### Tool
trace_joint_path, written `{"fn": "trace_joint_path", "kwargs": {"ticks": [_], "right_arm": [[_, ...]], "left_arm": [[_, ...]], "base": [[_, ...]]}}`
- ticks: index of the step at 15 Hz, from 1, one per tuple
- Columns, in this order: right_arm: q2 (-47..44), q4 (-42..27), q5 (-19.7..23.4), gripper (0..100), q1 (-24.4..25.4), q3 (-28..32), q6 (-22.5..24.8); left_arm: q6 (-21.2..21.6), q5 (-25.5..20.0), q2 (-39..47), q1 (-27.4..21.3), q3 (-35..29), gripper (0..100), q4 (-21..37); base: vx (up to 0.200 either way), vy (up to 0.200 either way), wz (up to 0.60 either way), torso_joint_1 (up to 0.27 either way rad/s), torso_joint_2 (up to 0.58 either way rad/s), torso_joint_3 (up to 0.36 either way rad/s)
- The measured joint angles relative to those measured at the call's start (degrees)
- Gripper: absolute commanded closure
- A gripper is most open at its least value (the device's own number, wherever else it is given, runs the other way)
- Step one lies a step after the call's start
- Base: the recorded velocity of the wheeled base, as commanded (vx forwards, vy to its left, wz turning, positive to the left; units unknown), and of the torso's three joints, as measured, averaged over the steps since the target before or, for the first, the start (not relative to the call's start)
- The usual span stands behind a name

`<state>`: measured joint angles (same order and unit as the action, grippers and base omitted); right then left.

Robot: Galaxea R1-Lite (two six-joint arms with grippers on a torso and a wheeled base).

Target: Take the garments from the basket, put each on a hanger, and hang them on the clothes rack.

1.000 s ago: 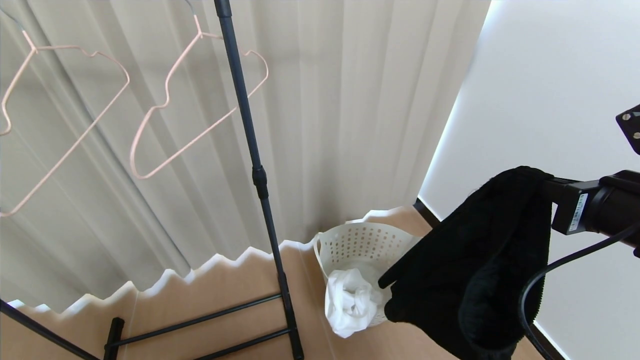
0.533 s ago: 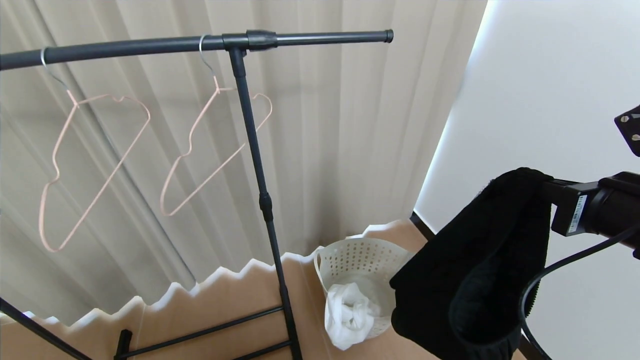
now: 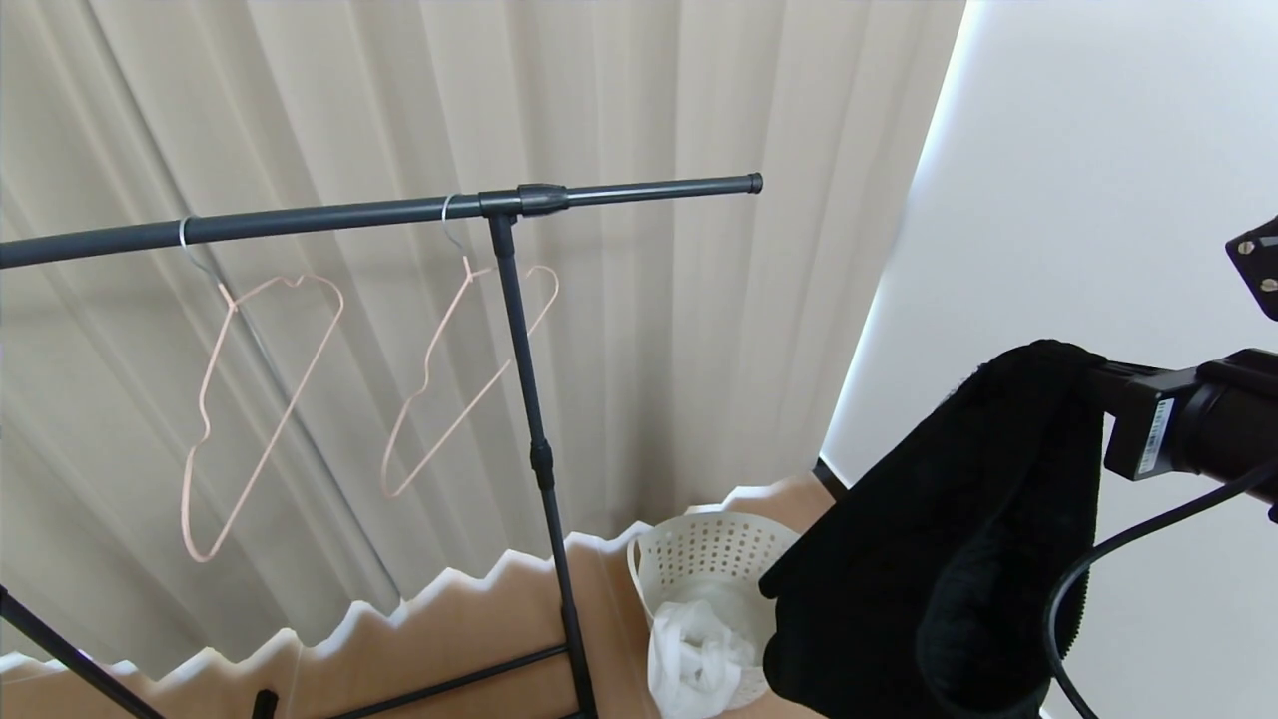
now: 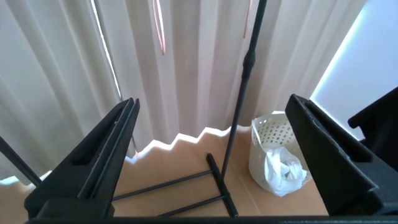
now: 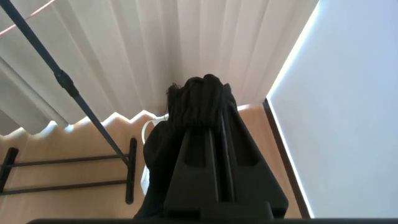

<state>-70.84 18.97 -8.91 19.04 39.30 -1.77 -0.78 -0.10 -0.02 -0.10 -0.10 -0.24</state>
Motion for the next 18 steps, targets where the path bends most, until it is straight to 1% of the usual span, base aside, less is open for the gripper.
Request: {"fn": "trace_joint_path", "kwargs": {"ticks": [1, 10, 13, 16, 18], "right_arm": [[0.2, 0.2, 0.0, 100, 0.0, -0.4, 0.7], [1.8, 0.4, 0.0, 100, 0.1, -1.0, 1.8], [2.1, 0.5, 0.0, 100, 0.1, -1.7, 4.5], [2.4, 0.4, 0.1, 100, 0.1, -2.3, 4.7], [2.5, 1.1, 0.1, 100, 0.1, -2.5, 4.8]], "left_arm": [[0.0, 0.0, 0.0, 0.0, 0.0, 0, 0.0], [0.2, 0.3, 0.0, 0.1, 0.1, 0, 0.0], [0.2, 0.1, 0.0, 0.1, 0.1, 0, 0.0], [0.0, 0.0, 0.0, 0.1, 0.1, 0, 0.0], [0.0, 0.1, 0.0, 0.1, 0.1, 0, 0.0]], "base": [[0.000, 0.000, 0.00, 0.183, -0.41, -0.246], [0.000, 0.000, 0.00, 0.167, -0.37, -0.206], [0.000, 0.000, 0.00, 0.026, -0.05, -0.032], [0.000, 0.000, 0.00, 0.000, 0.00, 0.000], [0.000, 0.000, 0.60, 0.005, 0.00, 0.000]]}}
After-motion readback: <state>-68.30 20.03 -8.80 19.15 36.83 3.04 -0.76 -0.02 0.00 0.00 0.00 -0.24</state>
